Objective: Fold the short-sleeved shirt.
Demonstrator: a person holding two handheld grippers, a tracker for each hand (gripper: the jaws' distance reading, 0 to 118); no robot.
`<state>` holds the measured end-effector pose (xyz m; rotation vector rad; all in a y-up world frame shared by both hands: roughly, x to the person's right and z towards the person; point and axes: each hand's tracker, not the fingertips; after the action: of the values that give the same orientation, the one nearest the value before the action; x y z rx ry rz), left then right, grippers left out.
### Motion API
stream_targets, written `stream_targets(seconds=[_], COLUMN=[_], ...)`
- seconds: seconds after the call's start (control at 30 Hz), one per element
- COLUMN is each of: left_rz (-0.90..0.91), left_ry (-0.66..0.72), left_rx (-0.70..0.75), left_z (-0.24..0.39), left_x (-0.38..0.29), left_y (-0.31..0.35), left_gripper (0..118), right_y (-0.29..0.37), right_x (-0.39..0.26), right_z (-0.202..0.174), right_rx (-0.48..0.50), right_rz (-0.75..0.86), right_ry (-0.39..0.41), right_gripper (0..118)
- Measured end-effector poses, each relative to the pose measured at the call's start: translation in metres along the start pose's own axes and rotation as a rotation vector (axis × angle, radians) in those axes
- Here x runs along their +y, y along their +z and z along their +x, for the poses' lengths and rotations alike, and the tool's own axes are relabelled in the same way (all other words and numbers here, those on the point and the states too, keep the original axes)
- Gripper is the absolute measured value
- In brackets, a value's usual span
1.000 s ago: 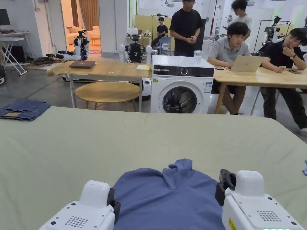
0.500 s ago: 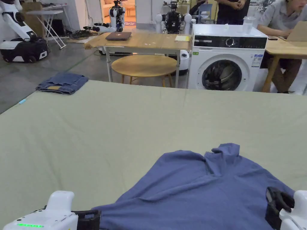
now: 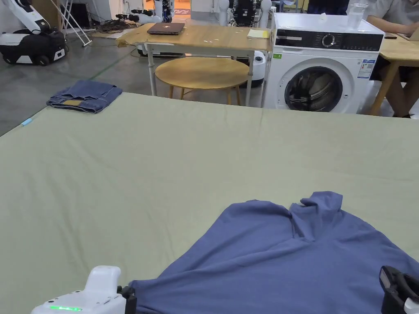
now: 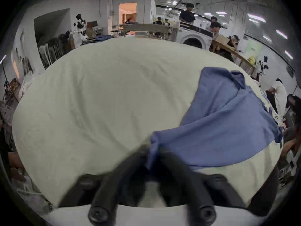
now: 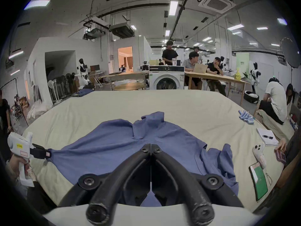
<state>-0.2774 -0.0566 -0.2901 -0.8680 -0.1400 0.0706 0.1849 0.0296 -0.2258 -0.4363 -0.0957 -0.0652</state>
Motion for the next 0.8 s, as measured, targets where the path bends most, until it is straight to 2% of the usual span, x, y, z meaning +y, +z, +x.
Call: stream_targets(seconds=[0.17, 0.33, 0.43, 0.47, 0.53, 0.57, 0.6, 0.67, 0.8], left_rz=[0.024, 0.062, 0.064, 0.060, 0.049, 0.043, 0.038, 0.030, 0.018], left_ry=[-0.012, 0.011, 0.018, 0.022, 0.029, 0.032, 0.036, 0.044, 0.036], left_rx=[-0.038, -0.042, -0.043, -0.041, -0.036, -0.035, -0.031, -0.030, -0.013], left_z=[0.017, 0.026, 0.024, 0.025, 0.025, 0.025, 0.024, 0.024, 0.028], left_x=[-0.005, -0.002, -0.002, -0.002, 0.000, -0.001, -0.001, 0.001, 0.005], left_y=[0.028, 0.050, 0.046, 0.046, 0.042, 0.040, 0.039, 0.037, 0.036], left_gripper=[0, 0, 0, 0, 0, 0, 0, 0, 0], right_y=[-0.014, -0.054, -0.101, -0.118, -0.160, -0.176, -0.197, -0.231, -0.285], right_x=[0.002, 0.014, 0.027, 0.031, 0.038, 0.041, 0.044, 0.047, 0.043], right_z=[0.012, 0.050, 0.078, 0.085, 0.095, 0.094, 0.095, 0.098, 0.100], right_rx=[-0.009, -0.015, -0.041, -0.040, -0.022, -0.027, -0.037, -0.045, -0.028], right_rz=[-0.049, -0.103, -0.158, -0.191, -0.262, -0.275, -0.273, -0.319, -0.370], right_ry=[-0.020, -0.028, -0.002, 0.013, 0.046, 0.073, 0.118, 0.155, 0.150], right_gripper=[0, 0, 30, 30, 94, 117, 118, 118, 118])
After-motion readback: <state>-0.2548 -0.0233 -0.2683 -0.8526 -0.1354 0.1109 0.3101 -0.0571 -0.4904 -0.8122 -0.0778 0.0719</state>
